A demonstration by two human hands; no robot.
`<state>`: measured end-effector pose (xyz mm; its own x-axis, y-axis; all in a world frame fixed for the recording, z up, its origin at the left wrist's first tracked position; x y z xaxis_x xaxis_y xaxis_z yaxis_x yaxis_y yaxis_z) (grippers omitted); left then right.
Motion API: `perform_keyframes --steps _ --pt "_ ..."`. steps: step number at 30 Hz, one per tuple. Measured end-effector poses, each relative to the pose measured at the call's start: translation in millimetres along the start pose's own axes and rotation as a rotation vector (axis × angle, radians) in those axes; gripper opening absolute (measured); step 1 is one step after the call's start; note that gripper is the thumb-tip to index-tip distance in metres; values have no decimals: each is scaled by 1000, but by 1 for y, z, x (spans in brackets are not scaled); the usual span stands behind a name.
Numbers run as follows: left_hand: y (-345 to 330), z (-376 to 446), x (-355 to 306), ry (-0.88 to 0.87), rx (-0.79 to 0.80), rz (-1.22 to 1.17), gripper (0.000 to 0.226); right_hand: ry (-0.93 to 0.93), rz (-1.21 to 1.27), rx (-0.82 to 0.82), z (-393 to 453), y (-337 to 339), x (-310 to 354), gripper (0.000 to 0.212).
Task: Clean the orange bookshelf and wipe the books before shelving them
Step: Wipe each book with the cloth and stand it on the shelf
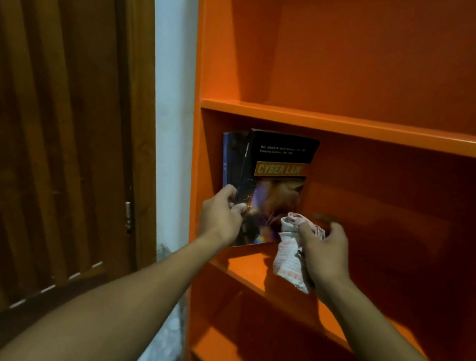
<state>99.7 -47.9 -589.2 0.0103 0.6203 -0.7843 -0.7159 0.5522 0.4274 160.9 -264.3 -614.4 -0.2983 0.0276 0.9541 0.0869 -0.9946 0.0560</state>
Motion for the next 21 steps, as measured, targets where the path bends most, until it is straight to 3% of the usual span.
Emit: perform_keyframes --steps 8,14,17,21 --pt "-46 34 31 137 -139 111 14 -19 -5 42 13 11 -18 29" --pt "-48 30 52 162 -241 144 5 -21 76 76 7 15 -16 14" --pt "-45 27 51 152 -225 237 4 -32 116 94 2 12 -15 10" --pt "-38 29 44 32 -181 409 25 -84 161 146 -4 7 -18 5"
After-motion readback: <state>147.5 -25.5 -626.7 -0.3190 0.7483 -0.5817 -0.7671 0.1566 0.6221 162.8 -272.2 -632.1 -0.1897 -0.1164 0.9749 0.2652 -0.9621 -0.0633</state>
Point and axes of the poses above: each hand's wrist, its own z-axis towards the middle knuckle, its own y-axis out of the back of the hand, x = y × z, the point moved 7 cm from there along z, towards the middle knuckle, and after that the axes turned 3 degrees about z, right-handed, at the moved point
